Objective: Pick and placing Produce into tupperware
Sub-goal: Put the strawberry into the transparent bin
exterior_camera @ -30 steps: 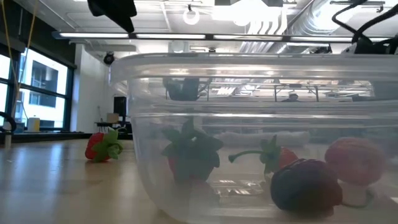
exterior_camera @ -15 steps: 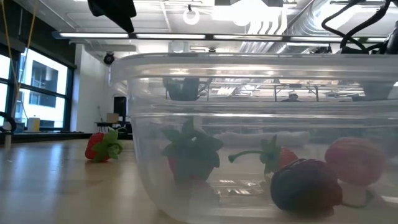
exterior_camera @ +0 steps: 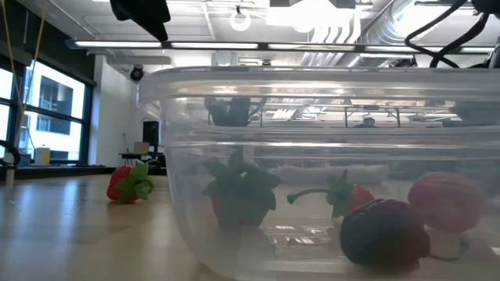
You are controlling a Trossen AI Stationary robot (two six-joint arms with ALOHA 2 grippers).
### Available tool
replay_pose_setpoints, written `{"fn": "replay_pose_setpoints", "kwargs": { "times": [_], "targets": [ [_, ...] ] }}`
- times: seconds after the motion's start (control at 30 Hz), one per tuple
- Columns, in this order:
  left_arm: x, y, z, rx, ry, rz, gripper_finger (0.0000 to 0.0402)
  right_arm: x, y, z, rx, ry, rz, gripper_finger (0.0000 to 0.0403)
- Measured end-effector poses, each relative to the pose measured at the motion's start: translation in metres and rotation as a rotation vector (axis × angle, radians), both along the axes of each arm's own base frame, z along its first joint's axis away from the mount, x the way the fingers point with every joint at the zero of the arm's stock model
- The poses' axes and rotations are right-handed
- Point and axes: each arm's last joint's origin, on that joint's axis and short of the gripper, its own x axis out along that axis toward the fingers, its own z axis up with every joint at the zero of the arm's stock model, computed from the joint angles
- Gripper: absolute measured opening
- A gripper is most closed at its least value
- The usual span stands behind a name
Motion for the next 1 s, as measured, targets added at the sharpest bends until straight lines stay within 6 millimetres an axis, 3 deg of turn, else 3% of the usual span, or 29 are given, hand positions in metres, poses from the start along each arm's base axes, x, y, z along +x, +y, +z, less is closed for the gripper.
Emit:
{"fn": "replay_pose_setpoints", "kwargs": {
  "times": [0.37, 0.87, 1.0],
  "targets": [
    [0.000, 0.000, 0.000, 0.005, 0.001, -0.006, 0.0223, 0.000, -0.006, -0.014, 0.015, -0.028, -0.027, 0.0133],
    [0.000, 0.000, 0.000, 0.010, 0.000, -0.004, 0.0223, 0.004, -0.004, -0.013, 0.039, -0.076, -0.016, 0.0132],
    [0.000, 0.000, 0.000, 0.010, 0.000, -0.003, 0.0223, 0.005, -0.004, -0.013, 0.039, -0.081, -0.006, 0.0116]
  ]
}}
